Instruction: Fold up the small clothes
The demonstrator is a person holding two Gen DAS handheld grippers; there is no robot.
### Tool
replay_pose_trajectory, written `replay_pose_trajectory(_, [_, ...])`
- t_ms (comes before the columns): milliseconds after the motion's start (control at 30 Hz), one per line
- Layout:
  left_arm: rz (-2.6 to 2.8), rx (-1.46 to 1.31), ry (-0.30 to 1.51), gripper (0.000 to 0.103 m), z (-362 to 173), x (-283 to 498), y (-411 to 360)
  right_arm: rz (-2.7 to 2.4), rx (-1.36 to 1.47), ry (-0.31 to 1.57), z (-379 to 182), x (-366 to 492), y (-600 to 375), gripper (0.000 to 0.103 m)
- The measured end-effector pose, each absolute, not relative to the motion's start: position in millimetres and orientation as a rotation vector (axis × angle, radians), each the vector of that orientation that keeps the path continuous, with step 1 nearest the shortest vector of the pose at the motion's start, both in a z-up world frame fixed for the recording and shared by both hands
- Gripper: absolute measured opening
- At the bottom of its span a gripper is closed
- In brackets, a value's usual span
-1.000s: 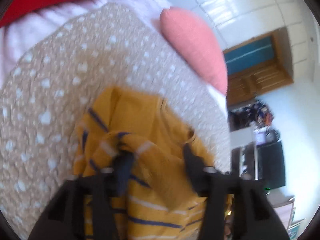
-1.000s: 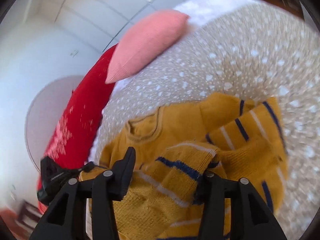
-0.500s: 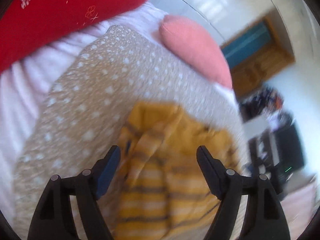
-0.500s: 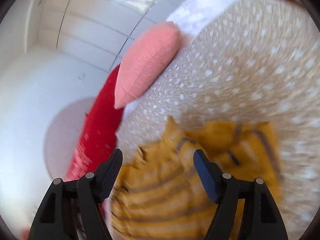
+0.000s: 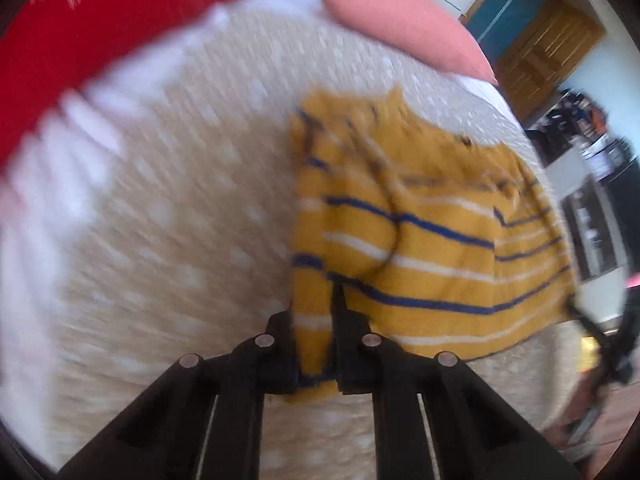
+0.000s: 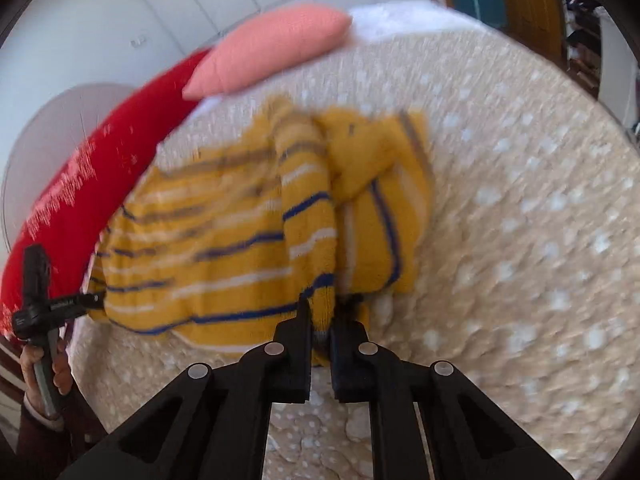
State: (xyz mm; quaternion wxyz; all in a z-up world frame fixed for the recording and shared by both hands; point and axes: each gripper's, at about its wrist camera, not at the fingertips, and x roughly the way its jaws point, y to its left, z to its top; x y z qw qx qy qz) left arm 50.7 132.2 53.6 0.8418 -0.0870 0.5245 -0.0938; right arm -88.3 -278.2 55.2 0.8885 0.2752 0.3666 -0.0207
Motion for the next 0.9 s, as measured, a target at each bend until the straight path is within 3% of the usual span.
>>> replay_pose_trajectory(200, [-0.129, -0.191, 1.044, 0.013, 77, 36, 170, -0.204, 0.512, 0.847, 45, -108, -303, 0.01])
replay_pose_trajectory(267, [-0.145, -0.21, 1.031, 0.028, 76, 21, 178, -0.214, 0.507, 0.828, 46, -123, -306, 0.011])
replay_pose_trajectory(333, [-0.139, -0.167, 0.958, 0.053, 81, 6, 169, -0.238, 0.441, 0.755, 65, -139, -301, 0.011])
replay_pose_trajectory(367, [-0.132, -0.145, 0.919, 0.059, 82, -2, 166, -0.264, 0.36, 0.684, 82, -147, -293, 0.015])
replay_pose_trajectory(400, [-0.122, -0.118, 0.869, 0.069, 85, -11, 162, -0.278, 0.321, 0.64, 93, -151, -288, 0.033])
replay_pose_trajectory(433, [-0.113, -0.101, 0.794, 0.079, 84, -19, 159, -0.282, 0.291, 0.582, 104, -154, -283, 0.065])
replay_pose_trajectory(500, [-0.111, -0.118, 0.716, 0.091, 79, -23, 156, -0.204, 0.338, 0.512, 117, -148, -282, 0.093])
replay_pose_trajectory(567, [-0.084, -0.169, 0.748, 0.092, 59, -9, 158, -0.147, 0.425, 0.613, 117, -122, -286, 0.084])
replay_pose_trajectory(633, [-0.098, -0.229, 0.831, 0.092, 38, 9, 161, -0.074, 0.494, 0.672, 117, -83, -283, 0.034])
replay_pose_trajectory(733, [-0.137, -0.342, 0.857, 0.092, 7, 20, 173, -0.023, 0.533, 0.696, 111, -38, -278, 0.029])
replay_pose_trajectory(900, [-0.177, -0.394, 0.801, 0.094, 5, 13, 181, -0.065, 0.475, 0.817, 70, 58, -264, 0.029])
